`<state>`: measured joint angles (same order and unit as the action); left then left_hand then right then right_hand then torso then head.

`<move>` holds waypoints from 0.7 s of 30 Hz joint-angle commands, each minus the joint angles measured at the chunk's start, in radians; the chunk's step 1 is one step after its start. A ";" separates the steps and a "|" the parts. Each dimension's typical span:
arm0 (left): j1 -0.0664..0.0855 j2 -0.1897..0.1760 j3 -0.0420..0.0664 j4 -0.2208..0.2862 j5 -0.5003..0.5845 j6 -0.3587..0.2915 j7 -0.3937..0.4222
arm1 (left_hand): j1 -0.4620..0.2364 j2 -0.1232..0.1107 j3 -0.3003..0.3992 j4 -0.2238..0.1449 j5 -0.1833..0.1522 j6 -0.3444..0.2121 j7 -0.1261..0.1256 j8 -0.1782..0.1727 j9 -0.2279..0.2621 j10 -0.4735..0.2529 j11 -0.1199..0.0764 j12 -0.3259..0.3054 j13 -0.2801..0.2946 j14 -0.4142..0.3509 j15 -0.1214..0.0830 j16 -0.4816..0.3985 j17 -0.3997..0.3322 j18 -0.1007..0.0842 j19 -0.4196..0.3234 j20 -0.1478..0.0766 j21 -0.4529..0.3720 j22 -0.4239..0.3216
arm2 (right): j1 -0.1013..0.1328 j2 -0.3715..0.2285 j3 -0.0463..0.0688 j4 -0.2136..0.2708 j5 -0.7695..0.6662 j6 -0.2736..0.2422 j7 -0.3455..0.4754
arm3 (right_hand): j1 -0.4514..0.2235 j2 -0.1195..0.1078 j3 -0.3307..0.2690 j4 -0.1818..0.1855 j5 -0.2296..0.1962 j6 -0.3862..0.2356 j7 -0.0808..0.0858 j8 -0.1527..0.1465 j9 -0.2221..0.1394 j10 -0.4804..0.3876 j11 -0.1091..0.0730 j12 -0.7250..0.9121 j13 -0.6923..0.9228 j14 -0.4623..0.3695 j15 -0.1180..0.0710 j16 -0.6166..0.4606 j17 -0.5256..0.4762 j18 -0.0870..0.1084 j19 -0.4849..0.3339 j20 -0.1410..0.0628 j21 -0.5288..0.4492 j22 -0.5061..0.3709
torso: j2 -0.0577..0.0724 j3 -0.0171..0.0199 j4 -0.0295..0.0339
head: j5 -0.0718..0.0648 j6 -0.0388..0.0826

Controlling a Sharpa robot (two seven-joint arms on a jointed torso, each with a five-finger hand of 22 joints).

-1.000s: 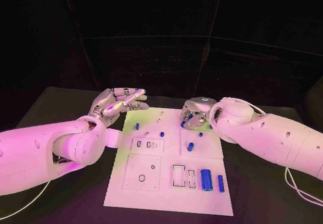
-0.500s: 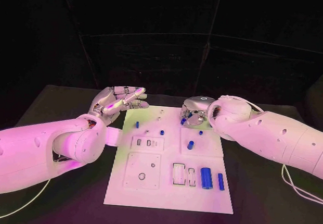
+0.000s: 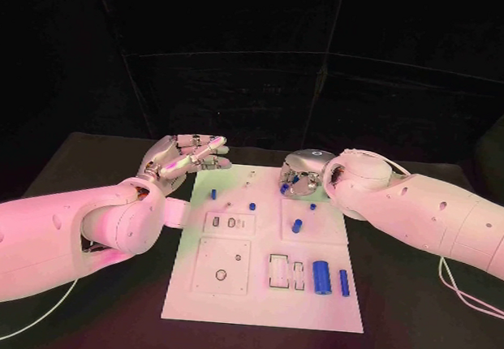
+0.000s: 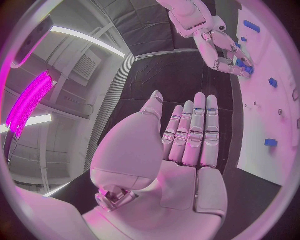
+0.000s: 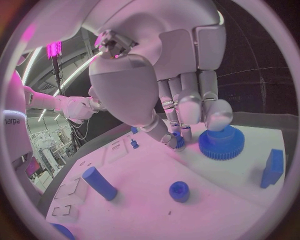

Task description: Assemble the parts on the task board

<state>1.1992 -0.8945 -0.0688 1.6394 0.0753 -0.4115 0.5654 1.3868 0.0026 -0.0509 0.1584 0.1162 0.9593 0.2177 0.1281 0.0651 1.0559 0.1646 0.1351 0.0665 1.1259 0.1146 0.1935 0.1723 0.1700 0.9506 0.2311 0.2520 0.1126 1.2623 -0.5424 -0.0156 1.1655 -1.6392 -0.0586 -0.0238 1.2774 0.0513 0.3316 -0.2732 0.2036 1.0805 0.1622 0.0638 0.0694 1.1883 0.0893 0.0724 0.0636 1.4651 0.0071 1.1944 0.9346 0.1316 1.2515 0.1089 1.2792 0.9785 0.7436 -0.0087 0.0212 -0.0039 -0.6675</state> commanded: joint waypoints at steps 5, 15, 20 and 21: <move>0.002 -0.003 0.001 0.001 -0.008 0.016 0.002 | 0.006 0.008 0.000 -0.006 -0.005 0.001 0.004 -0.005 -0.001 -0.002 0.001 -0.004 -0.001 0.001 0.003 -0.004 0.001 0.013 0.006 -0.002 0.005 -0.002 | 0.002 -0.016 0.001 0.040 -0.001 -0.148 -0.007 | -0.007 -0.012 0.027 0.004 -0.006 0.015 -0.003 0.005 0.001 0.018 -0.003 0.003 0.002 0.018 -0.008 0.015 0.007 -0.017 0.012 -0.003 0.018 0.019 | -0.001 -0.0014 0.0002 | 0.002 0.006; 0.002 -0.003 0.001 0.000 -0.008 0.019 0.001 | 0.006 0.008 0.000 -0.006 -0.005 0.001 0.005 -0.005 -0.001 -0.002 0.001 -0.005 -0.001 0.001 0.003 -0.004 0.001 0.013 0.006 -0.002 0.005 -0.002 | 0.003 0.022 0.003 0.011 0.000 -0.217 -0.048 | -0.011 -0.018 0.034 0.008 -0.013 0.017 -0.003 0.004 0.001 0.019 -0.003 0.001 0.002 0.018 -0.008 0.020 0.010 -0.018 0.014 -0.003 0.023 0.025 | 0.003 -0.0004 0.0040 | 0.007 0.015; 0.002 -0.001 0.001 -0.002 -0.008 0.021 0.000 | 0.006 0.008 0.000 -0.006 -0.005 0.001 0.005 -0.005 -0.001 -0.002 0.001 -0.005 -0.001 0.001 0.003 -0.004 0.001 0.013 0.006 -0.002 0.005 -0.002 | 0.003 0.054 0.003 -0.025 0.000 -0.208 -0.044 | -0.016 -0.023 0.039 0.012 -0.016 0.015 -0.002 0.002 0.000 0.017 -0.002 -0.001 0.001 0.019 -0.007 0.025 0.015 -0.018 0.014 -0.003 0.026 0.028 | 0.003 -0.0004 0.0035 | 0.010 0.015; 0.002 -0.001 0.001 -0.003 -0.008 0.021 0.000 | 0.007 0.009 0.000 -0.008 -0.005 0.001 0.005 -0.005 -0.001 -0.002 0.001 -0.005 -0.001 0.002 0.002 -0.004 0.002 0.013 0.006 -0.002 0.005 -0.002 | 0.003 0.061 0.003 -0.033 0.000 -0.205 -0.043 | -0.016 -0.023 0.039 0.012 -0.016 0.015 -0.002 0.002 0.000 0.017 -0.002 -0.001 0.001 0.019 -0.007 0.025 0.015 -0.018 0.014 -0.003 0.026 0.028 | 0.003 -0.0006 0.0033 | 0.010 0.015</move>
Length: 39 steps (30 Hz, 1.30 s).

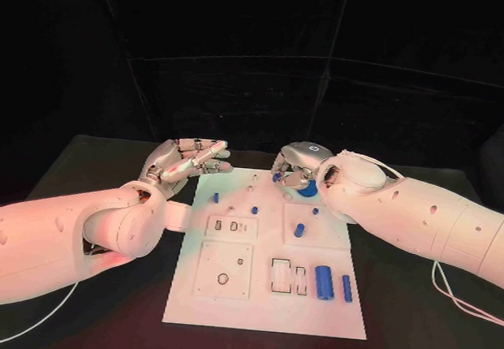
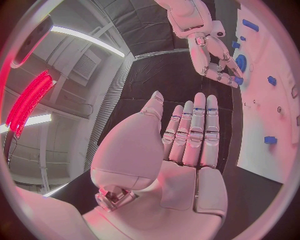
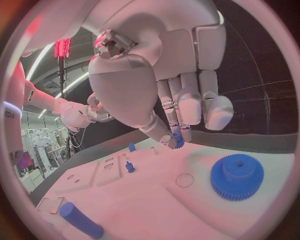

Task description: Assemble the parts on the task board

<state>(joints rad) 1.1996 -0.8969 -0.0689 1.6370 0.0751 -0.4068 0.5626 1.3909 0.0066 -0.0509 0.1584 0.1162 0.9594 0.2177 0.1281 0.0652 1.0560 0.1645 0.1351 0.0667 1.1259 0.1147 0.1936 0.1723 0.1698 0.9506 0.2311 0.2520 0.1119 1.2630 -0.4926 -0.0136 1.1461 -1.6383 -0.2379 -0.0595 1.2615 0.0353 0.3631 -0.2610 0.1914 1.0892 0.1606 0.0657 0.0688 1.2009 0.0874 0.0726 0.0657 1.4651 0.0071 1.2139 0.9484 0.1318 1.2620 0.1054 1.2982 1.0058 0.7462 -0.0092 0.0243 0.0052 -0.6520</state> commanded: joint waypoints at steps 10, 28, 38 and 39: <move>0.006 0.000 0.001 0.004 -0.007 0.018 0.000 | 0.003 0.005 0.000 -0.008 -0.005 0.001 0.005 -0.006 -0.001 -0.002 0.002 -0.006 -0.001 0.003 0.002 -0.004 0.002 0.013 0.007 -0.002 0.005 -0.001 | 0.003 0.072 0.001 -0.068 -0.002 -0.011 -0.010 | -0.006 -0.014 0.014 0.005 -0.008 0.002 0.001 -0.002 0.000 0.000 0.001 -0.005 -0.002 0.019 -0.006 0.009 0.003 -0.019 0.004 0.001 0.010 0.004 | 0.007 -0.0001 -0.0008 | 0.004 0.002; 0.016 -0.001 0.001 0.007 -0.007 0.018 -0.001 | 0.003 0.005 0.000 -0.008 -0.005 0.001 0.005 -0.006 -0.001 -0.002 0.002 -0.006 -0.001 0.003 0.002 -0.004 0.002 0.013 0.007 -0.002 0.005 -0.001 | 0.003 0.126 0.001 -0.108 0.001 -0.028 -0.006 | -0.009 -0.019 0.020 0.010 -0.012 -0.001 0.001 -0.002 -0.001 -0.003 0.002 -0.006 -0.002 0.018 -0.005 0.012 0.003 -0.019 0.003 0.002 0.012 0.006 | 0.013 -0.0014 -0.0017 | 0.011 0.003; 0.017 0.001 0.001 0.006 -0.007 0.020 -0.004 | 0.003 0.005 0.000 -0.008 -0.005 0.001 0.005 -0.006 -0.001 -0.002 0.002 -0.006 -0.001 0.003 0.002 -0.004 0.002 0.013 0.007 -0.002 0.005 -0.001 | 0.003 0.151 0.001 -0.131 -0.003 -0.007 -0.015 | -0.010 -0.022 0.024 0.012 -0.014 -0.003 0.002 -0.003 -0.001 -0.006 0.003 -0.007 -0.002 0.018 -0.004 0.014 0.004 -0.019 0.003 0.003 0.014 0.008 | 0.012 -0.0025 -0.0011 | 0.012 0.002; 0.017 0.002 0.001 0.006 -0.007 0.020 -0.004 | 0.003 0.005 0.000 -0.008 -0.005 0.001 0.005 -0.006 -0.001 -0.002 0.002 -0.006 -0.001 0.003 0.002 -0.004 0.002 0.013 0.007 -0.002 0.005 -0.001 | 0.003 0.155 0.001 -0.135 -0.006 -0.003 -0.019 | -0.010 -0.023 0.025 0.012 -0.014 -0.004 0.002 -0.003 -0.001 -0.006 0.003 -0.008 -0.002 0.018 -0.004 0.014 0.005 -0.020 0.003 0.003 0.014 0.008 | 0.013 -0.0024 -0.0015 | 0.012 0.002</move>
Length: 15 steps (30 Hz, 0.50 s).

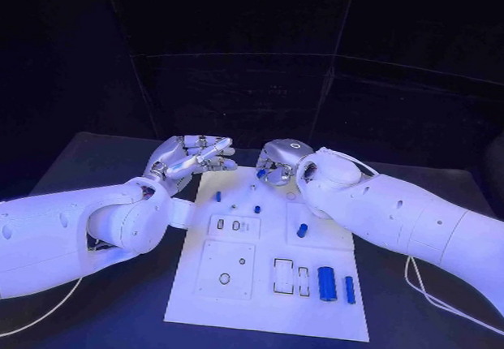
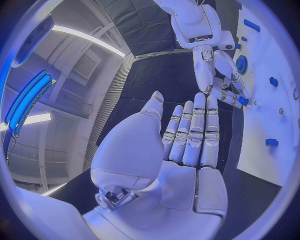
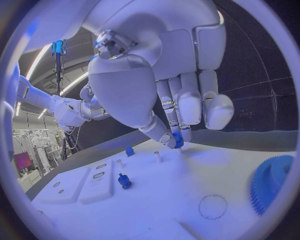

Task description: Assemble the parts on the task board

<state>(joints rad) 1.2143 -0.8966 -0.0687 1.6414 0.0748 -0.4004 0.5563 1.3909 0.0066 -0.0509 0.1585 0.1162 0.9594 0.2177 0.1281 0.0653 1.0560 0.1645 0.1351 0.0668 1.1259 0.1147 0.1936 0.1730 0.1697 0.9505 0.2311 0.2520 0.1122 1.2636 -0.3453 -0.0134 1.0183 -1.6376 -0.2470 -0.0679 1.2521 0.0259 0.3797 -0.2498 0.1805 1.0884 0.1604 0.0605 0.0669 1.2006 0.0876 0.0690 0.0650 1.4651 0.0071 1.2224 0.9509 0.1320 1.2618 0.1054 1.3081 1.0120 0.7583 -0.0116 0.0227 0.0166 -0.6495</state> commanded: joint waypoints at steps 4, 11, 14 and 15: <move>0.002 0.002 0.001 0.001 -0.007 0.015 0.002 | 0.003 0.005 0.000 -0.008 -0.005 0.001 0.005 -0.006 -0.001 -0.002 0.002 -0.006 -0.001 0.003 0.002 -0.004 0.002 0.013 0.007 -0.002 0.005 -0.001 | 0.002 0.018 0.001 -0.019 -0.013 0.014 -0.023 | -0.002 -0.017 0.012 0.003 -0.005 -0.006 0.003 0.002 0.000 -0.010 0.004 -0.005 -0.002 0.017 -0.003 0.006 0.000 -0.020 0.002 0.004 0.004 0.001 | 0.001 -0.0001 0.0012 | 0.001 0.000; 0.002 0.003 0.001 0.000 -0.007 0.017 0.000 | 0.003 0.005 0.000 -0.008 -0.005 0.001 0.005 -0.006 -0.001 -0.002 0.002 -0.006 -0.001 0.003 0.002 -0.004 0.002 0.013 0.007 -0.002 0.005 -0.001 | 0.002 0.032 0.001 -0.036 -0.018 0.028 -0.033 | -0.003 -0.020 0.017 0.006 -0.007 -0.010 0.005 0.002 0.000 -0.014 0.005 -0.006 -0.002 0.016 -0.002 0.007 -0.001 -0.019 0.000 0.005 0.004 0.000 | 0.001 -0.0004 0.0009 | 0.003 -0.001; 0.003 0.004 0.001 0.000 -0.007 0.019 -0.001 | 0.003 0.005 0.000 -0.008 -0.005 0.001 0.005 -0.006 -0.001 -0.002 0.002 -0.006 -0.001 0.003 0.002 -0.004 0.002 0.013 0.007 -0.002 0.005 -0.001 | 0.002 0.037 0.001 -0.042 -0.018 0.036 -0.035 | -0.007 -0.028 0.024 0.012 -0.013 -0.017 0.007 0.002 -0.001 -0.022 0.008 -0.006 -0.002 0.014 0.000 0.007 -0.005 -0.019 -0.003 0.007 0.005 -0.001 | 0.001 -0.0006 -0.0003 | 0.003 -0.003; 0.003 0.004 0.001 0.000 -0.007 0.019 -0.002 | 0.003 0.005 0.000 -0.008 -0.005 0.001 0.005 -0.006 -0.001 -0.002 0.002 -0.006 -0.001 0.003 0.002 -0.004 0.002 0.013 0.007 -0.002 0.005 -0.001 | 0.002 0.038 0.001 -0.044 -0.019 0.039 -0.037 | -0.008 -0.030 0.025 0.014 -0.015 -0.020 0.008 0.001 -0.001 -0.026 0.009 -0.006 -0.002 0.013 0.001 0.007 -0.006 -0.019 -0.005 0.007 0.004 -0.003 | 0.001 -0.0005 -0.0007 | 0.004 -0.003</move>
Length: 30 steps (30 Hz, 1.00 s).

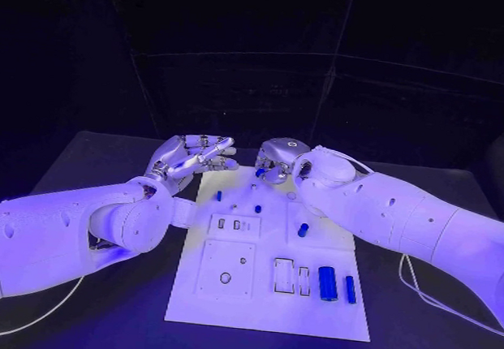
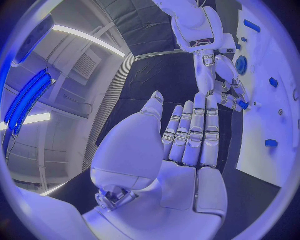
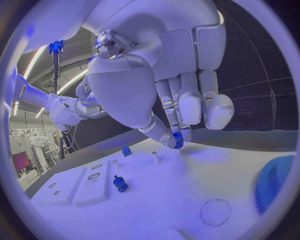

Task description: Assemble the parts on the task board

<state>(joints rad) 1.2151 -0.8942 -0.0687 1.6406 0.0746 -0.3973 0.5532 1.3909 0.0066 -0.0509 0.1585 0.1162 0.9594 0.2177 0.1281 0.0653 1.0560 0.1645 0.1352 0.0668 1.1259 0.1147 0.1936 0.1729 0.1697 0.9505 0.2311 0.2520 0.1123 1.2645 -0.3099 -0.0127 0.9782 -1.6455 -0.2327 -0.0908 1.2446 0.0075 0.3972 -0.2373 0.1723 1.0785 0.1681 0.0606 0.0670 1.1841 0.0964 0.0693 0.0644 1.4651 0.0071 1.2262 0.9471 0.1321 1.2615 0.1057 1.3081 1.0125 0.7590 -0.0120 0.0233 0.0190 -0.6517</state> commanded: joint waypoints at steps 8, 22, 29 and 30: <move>0.003 0.002 0.001 0.001 -0.007 0.023 -0.003 | 0.003 0.006 -0.001 -0.011 -0.005 0.000 0.005 -0.007 -0.001 -0.003 0.002 -0.008 -0.001 0.004 0.002 -0.005 0.003 0.013 0.008 -0.002 0.005 -0.002 | 0.002 0.011 0.000 -0.022 -0.020 0.033 -0.018 | -0.006 -0.037 0.022 0.017 -0.023 -0.049 0.014 0.000 -0.003 -0.056 0.013 -0.008 -0.003 -0.005 0.013 -0.029 -0.063 -0.008 -0.043 0.016 -0.022 -0.056 | 0.000 -0.0002 -0.0008 | 0.001 -0.002; 0.004 -0.002 0.001 -0.001 -0.007 0.026 -0.008 | 0.003 0.006 -0.001 -0.012 -0.005 0.000 0.005 -0.008 -0.001 -0.004 0.002 -0.009 -0.001 0.004 0.002 -0.005 0.003 0.013 0.008 -0.002 0.004 -0.002 | 0.002 -0.028 0.000 0.025 -0.017 -0.028 0.004 | -0.002 -0.077 0.002 0.039 -0.027 -0.126 0.019 0.000 -0.003 -0.140 0.026 0.002 -0.001 -0.032 0.022 -0.102 -0.175 0.012 -0.109 0.028 -0.085 -0.165 | -0.001 0.0010 -0.0036 | 0.002 0.002; 0.004 -0.012 0.001 0.002 -0.007 0.028 -0.009 | 0.003 0.006 -0.002 -0.013 -0.005 -0.002 0.005 -0.009 -0.001 -0.006 0.003 -0.011 -0.002 0.004 0.003 -0.006 0.004 0.013 0.008 -0.002 0.004 -0.003 | 0.003 -0.162 0.001 0.148 0.069 -0.114 0.001 | -0.016 -0.088 -0.013 0.068 0.000 -0.103 0.021 0.010 0.003 -0.043 0.014 0.059 0.014 -0.014 0.015 -0.072 -0.130 0.004 -0.077 0.025 -0.064 -0.125 | -0.006 -0.0004 -0.0107 | -0.004 0.012; 0.004 -0.013 0.001 0.002 -0.007 0.029 -0.009 | 0.003 0.006 -0.002 -0.013 -0.005 -0.002 0.005 -0.009 -0.001 -0.006 0.003 -0.011 -0.002 0.004 0.003 -0.006 0.004 0.013 0.008 -0.002 0.004 -0.003 | 0.003 -0.182 0.001 0.166 0.089 -0.121 0.000 | -0.024 -0.097 -0.023 0.076 0.008 -0.101 0.014 0.011 0.003 -0.003 0.005 0.081 0.023 -0.007 0.010 -0.055 -0.105 0.000 -0.062 0.022 -0.052 -0.103 | -0.007 -0.0003 -0.0124 | -0.004 0.012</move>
<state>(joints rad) 1.2171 -0.9057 -0.0688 1.6403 0.0744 -0.3843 0.5415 1.3909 0.0067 -0.0522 0.1516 0.1162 0.9594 0.2177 0.1242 0.0654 1.0561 0.1645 0.1315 0.0669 1.1259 0.1146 0.1936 0.1760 0.1696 0.9505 0.2311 0.2520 0.1106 1.2644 -0.4767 -0.0127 1.1233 -1.6297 -0.2762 -0.0948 1.2219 -0.0780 0.3777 -0.1709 0.1732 0.9734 0.1867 0.0665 0.0691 1.1515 0.1077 0.1338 0.0813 1.4514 0.0207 1.1578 0.8232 0.1322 1.1865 0.1288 1.2454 0.8930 0.7560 -0.0113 0.0165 0.0168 -0.6422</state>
